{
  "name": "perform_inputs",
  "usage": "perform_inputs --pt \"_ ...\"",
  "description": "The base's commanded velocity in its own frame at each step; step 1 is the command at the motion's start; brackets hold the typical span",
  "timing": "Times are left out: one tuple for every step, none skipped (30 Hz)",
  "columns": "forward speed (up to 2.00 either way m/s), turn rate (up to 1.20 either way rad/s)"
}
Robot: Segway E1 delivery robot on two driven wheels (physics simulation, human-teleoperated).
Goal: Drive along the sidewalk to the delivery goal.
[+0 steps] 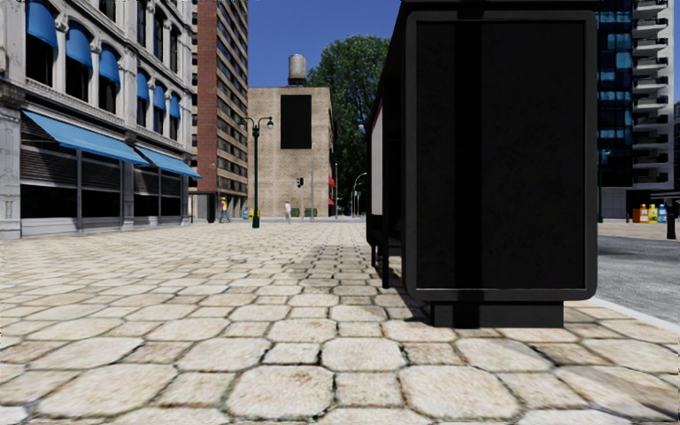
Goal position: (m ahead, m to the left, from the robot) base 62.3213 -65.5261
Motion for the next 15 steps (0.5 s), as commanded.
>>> perform_inputs --pt "0.74 0.36" --pt "0.74 0.36" --pt "0.74 0.36" --pt "0.75 0.36" --pt "0.75 0.36" --pt "0.75 0.37" --pt "0.75 0.38" --pt "0.75 0.38" --pt "0.75 0.38" --pt "0.76 0.38" --pt "0.78 0.38" --pt "0.78 0.38" --pt "0.85 0.38" --pt "0.91 0.38" --pt "0.97 0.38"
